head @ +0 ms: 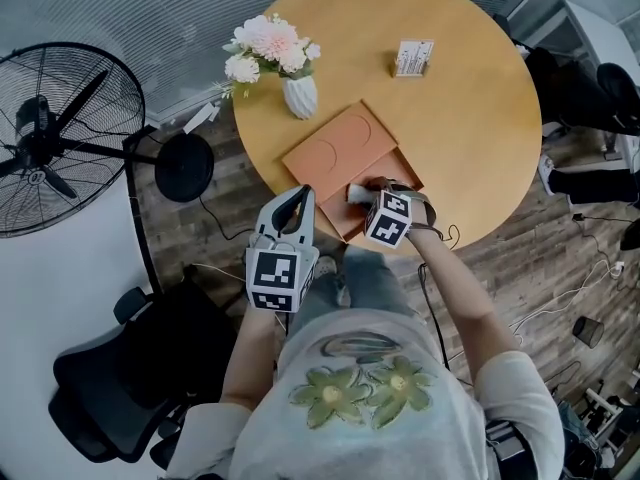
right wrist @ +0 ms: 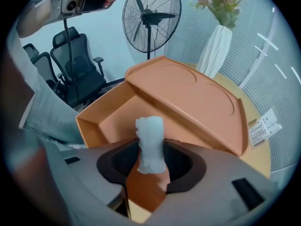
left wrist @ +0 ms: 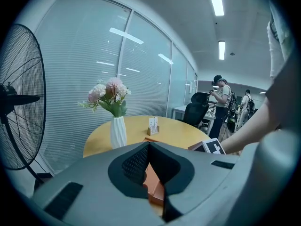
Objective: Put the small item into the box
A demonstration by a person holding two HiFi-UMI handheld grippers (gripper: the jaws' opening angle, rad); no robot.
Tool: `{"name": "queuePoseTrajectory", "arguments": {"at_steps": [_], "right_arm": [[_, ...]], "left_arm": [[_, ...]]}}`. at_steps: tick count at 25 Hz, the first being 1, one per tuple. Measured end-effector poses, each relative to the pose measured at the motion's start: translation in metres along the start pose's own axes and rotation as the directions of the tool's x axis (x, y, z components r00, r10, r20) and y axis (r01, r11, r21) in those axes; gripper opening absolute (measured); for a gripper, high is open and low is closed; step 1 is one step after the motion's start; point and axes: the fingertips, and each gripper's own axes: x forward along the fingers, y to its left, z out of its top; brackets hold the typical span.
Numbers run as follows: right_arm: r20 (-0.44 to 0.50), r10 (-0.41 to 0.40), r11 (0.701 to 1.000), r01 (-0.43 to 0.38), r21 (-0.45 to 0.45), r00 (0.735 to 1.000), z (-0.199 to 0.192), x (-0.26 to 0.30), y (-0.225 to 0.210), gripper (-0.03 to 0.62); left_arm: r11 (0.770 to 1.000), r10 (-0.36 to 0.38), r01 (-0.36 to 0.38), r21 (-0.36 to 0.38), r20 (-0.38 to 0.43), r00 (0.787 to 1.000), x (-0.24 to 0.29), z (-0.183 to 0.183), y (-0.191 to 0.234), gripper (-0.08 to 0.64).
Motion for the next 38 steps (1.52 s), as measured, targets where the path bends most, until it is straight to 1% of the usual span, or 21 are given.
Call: {"name": "queuePoseTrajectory", "arguments": {"at_steps": [6,10,12,15,19,22,24,25,30,32,34,35,36,38], "right_arm": [[0.001,0.003,1.000,-0.003,-0.003,1.000,0.002,-0.002,0.000,0.179],[0.039,0.000,1.000,-0.001,0.015,0.999,0.009,-0.017,-0.001,0.179],[0.075,-0.006,0.999,0.003,0.045,0.997,0.013,-0.029,-0.001,0.179],[0.151,-0.037,0.993,0.019,0.115,0.988,0.019,-0.051,-0.004,0.179],[0.258,-0.111,0.982,0.066,0.178,0.960,0.033,-0.085,-0.006,0.179],[0.346,-0.184,0.965,0.102,0.241,0.920,0.046,-0.113,-0.008,0.178],[0.404,-0.241,0.948,0.124,0.294,0.882,0.055,-0.134,-0.009,0.146],[0.428,-0.266,0.938,0.128,0.323,0.864,0.058,-0.144,-0.009,0.146],[0.513,-0.352,0.889,0.109,0.445,0.783,0.072,-0.183,-0.008,0.141],[0.542,-0.387,0.868,0.096,0.487,0.746,0.075,-0.199,-0.008,0.083],[0.567,-0.421,0.850,0.089,0.520,0.708,0.077,-0.216,-0.009,0.070],[0.576,-0.437,0.842,0.088,0.533,0.691,0.078,-0.223,-0.010,0.025],[0.584,-0.450,0.835,0.087,0.543,0.675,0.078,-0.230,-0.011,0.008],[0.598,-0.464,0.828,0.080,0.555,0.653,0.078,-0.240,-0.012,0.006]], "left_arm": [[1.000,0.006,-0.006,0.003,-0.004,1.000,-0.002,-0.001,0.001,0.002],[1.000,0.004,-0.004,0.001,0.015,1.000,-0.005,0.006,0.000,0.003],[1.000,0.006,-0.006,0.005,0.029,1.000,-0.007,0.011,0.001,0.002],[1.000,0.008,-0.009,0.012,0.049,0.999,-0.010,0.019,0.002,0.003],[1.000,0.004,-0.006,0.018,0.067,0.998,-0.014,0.026,0.000,0.002],[1.000,-0.006,0.004,0.024,0.078,0.997,-0.015,0.030,-0.006,0.002],[0.999,-0.014,0.012,0.031,0.085,0.996,-0.016,0.034,-0.010,0.002],[0.999,-0.019,0.016,0.036,0.090,0.996,-0.016,0.036,-0.012,0.002],[0.998,-0.035,0.030,0.049,0.103,0.994,-0.019,0.045,-0.019,0.002],[0.998,-0.042,0.037,0.047,0.113,0.993,-0.022,0.050,-0.021,0.002],[0.998,-0.052,0.047,0.046,0.122,0.991,-0.024,0.054,-0.024,0.002],[0.998,-0.059,0.053,0.045,0.125,0.990,-0.024,0.056,-0.027,0.002],[0.997,-0.065,0.060,0.043,0.128,0.990,-0.024,0.058,-0.029,0.002],[0.997,-0.078,0.073,0.040,0.132,0.988,-0.024,0.060,-0.034,0.002]]}}
